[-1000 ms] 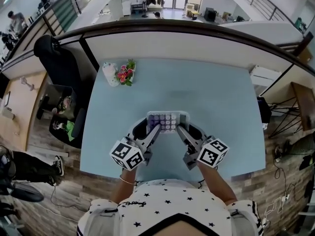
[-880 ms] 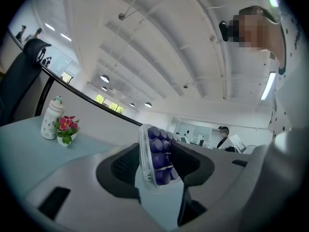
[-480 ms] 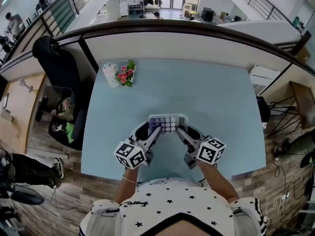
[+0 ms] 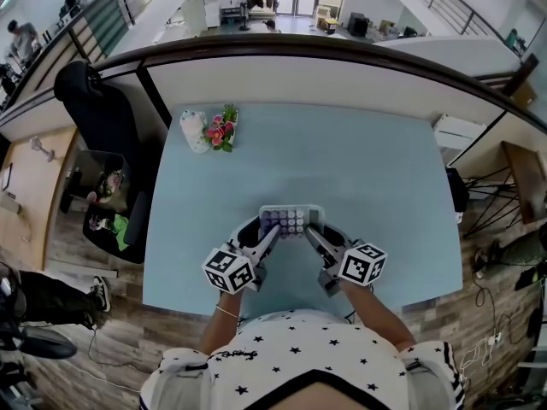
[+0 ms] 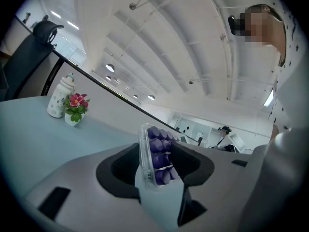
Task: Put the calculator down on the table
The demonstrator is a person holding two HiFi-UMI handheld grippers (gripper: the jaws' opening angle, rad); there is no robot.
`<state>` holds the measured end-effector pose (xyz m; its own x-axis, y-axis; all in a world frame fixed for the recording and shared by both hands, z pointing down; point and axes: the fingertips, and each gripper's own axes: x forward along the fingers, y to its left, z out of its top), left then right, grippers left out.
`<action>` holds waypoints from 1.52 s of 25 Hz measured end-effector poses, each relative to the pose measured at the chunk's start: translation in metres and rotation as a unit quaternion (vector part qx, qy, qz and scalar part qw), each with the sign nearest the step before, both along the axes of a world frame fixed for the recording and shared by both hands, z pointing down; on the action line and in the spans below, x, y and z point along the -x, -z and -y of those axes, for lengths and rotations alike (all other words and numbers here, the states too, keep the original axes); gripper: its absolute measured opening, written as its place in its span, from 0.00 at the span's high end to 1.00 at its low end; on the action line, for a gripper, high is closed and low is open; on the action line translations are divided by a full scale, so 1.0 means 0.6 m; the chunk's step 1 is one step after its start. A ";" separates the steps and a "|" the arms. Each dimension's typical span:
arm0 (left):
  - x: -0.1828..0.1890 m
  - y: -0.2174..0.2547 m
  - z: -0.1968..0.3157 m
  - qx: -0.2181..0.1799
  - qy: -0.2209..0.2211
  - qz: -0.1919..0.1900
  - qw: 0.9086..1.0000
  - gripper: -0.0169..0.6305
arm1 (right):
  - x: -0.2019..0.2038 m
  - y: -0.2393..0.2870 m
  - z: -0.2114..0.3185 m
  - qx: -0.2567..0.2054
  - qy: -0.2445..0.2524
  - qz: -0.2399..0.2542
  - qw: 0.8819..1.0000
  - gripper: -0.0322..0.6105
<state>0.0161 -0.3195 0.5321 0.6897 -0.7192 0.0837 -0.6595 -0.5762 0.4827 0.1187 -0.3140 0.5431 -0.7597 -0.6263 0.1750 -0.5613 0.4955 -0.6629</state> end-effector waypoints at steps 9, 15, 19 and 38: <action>0.011 -0.042 -0.005 0.031 -0.008 0.000 1.000 0.65 | 0.011 -0.040 -0.009 0.026 -0.013 -0.003 1.000 0.78; 0.012 -0.067 -0.011 0.050 -0.010 -0.002 0.999 0.65 | 0.013 -0.062 -0.015 0.039 -0.015 -0.010 0.999 0.78; 0.015 -0.085 -0.012 0.060 -0.011 0.000 0.998 0.65 | 0.016 -0.080 -0.017 0.049 -0.017 -0.011 0.999 0.78; 0.007 -0.164 -0.031 0.127 -0.015 0.008 0.992 0.65 | 0.007 -0.156 -0.039 0.115 -0.025 -0.027 0.993 0.78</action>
